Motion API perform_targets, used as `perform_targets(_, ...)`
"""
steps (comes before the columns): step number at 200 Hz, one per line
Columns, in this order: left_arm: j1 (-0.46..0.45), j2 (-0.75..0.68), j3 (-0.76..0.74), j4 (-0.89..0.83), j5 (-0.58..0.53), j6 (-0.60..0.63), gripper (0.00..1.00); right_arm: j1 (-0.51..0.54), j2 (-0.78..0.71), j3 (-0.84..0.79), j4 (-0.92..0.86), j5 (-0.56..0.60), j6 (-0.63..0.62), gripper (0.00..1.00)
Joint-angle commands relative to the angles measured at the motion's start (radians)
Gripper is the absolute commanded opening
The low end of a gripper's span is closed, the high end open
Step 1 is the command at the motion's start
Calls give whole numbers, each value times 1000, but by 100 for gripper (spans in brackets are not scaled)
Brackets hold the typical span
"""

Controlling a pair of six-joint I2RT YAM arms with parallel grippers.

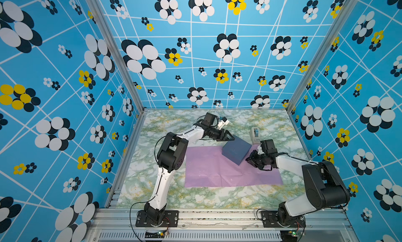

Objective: Wrap the gift box in paper

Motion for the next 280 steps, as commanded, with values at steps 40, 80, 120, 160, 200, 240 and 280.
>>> perform_targets(40, 95, -423, -380, -13, -355, -214, 64, -18, -228, 9, -266, 103, -58, 62)
perform_targets(80, 82, -561, -714, 36, -427, -360, 64, -206, -227, 11, -314, 59, -136, 70)
perform_targets(120, 122, -767, -843, -110, -551, -439, 70, -223, -128, 64, -336, 8, -185, 71)
perform_targets(160, 191, -1061, -1011, -353, -641, -583, 71, -224, -94, 50, -348, -1, -193, 73)
perform_targets(200, 226, -1224, -1170, -421, -583, -688, 72, -221, -75, 48, -358, -24, -202, 73)
perform_targets(240, 234, -1204, -1292, -210, -427, -764, 69, -218, -89, 31, -364, -27, -210, 73)
perform_targets(280, 230, -1167, -1317, 15, -379, -813, 60, -193, -83, 19, -347, -38, -199, 73)
